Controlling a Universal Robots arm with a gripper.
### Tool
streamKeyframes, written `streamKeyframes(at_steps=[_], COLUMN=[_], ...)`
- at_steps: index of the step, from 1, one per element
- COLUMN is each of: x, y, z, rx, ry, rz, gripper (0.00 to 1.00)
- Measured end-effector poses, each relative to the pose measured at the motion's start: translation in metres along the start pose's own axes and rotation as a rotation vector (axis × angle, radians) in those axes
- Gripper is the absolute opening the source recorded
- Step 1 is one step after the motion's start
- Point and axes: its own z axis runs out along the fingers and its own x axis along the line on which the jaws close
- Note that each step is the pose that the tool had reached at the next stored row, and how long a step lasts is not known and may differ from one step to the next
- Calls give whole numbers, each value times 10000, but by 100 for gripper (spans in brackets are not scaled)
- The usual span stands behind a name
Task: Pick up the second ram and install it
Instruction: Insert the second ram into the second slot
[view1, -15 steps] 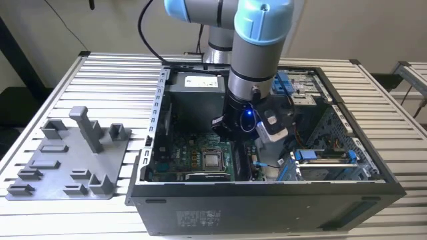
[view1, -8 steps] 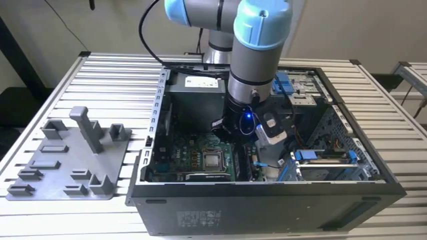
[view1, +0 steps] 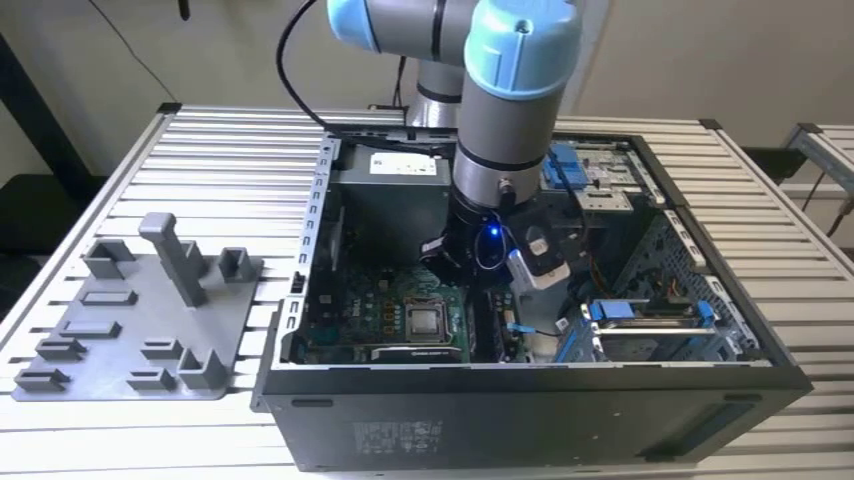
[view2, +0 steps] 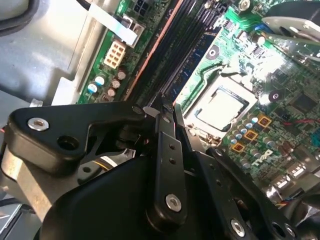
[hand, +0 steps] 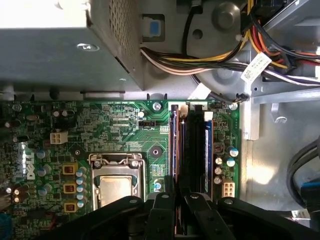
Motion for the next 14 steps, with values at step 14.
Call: streamKeyframes(at_steps=[14], x=[1], y=[-9], z=[-89], rx=[75], ry=[98], rz=[70], gripper=[14])
